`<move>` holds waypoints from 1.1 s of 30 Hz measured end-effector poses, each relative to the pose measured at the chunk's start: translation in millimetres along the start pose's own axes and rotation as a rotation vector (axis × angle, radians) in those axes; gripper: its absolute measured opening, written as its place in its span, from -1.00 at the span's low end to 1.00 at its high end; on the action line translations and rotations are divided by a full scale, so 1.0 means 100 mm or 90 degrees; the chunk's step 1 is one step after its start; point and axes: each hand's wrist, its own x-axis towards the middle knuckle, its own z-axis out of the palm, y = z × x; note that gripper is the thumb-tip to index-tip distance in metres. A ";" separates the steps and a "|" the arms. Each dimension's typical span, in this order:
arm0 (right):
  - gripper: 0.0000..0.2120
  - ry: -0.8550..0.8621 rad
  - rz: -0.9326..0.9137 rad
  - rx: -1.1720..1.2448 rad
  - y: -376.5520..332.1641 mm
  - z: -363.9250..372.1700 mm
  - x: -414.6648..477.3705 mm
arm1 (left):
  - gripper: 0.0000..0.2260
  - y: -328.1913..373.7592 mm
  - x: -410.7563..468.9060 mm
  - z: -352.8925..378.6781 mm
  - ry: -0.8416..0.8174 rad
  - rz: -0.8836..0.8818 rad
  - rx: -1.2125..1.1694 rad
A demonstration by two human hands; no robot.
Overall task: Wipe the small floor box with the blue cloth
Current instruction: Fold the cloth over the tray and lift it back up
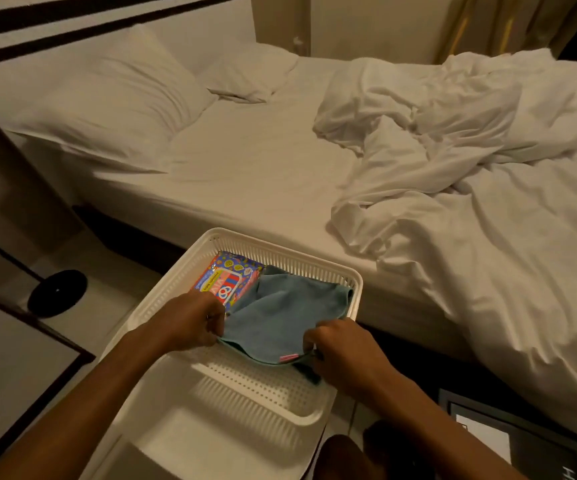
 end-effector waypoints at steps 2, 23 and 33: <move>-0.87 0.007 -0.009 -0.001 0.02 0.04 0.00 | -0.75 0.00 0.05 0.00 -0.016 0.006 0.014; -0.85 0.250 -0.072 0.294 -0.41 -1.90 -0.40 | -0.84 0.41 -0.79 -1.89 0.420 0.170 -0.401; -0.87 0.341 -0.085 0.238 -0.91 -2.36 -0.78 | -0.85 0.60 -1.47 -2.33 0.511 0.159 -0.362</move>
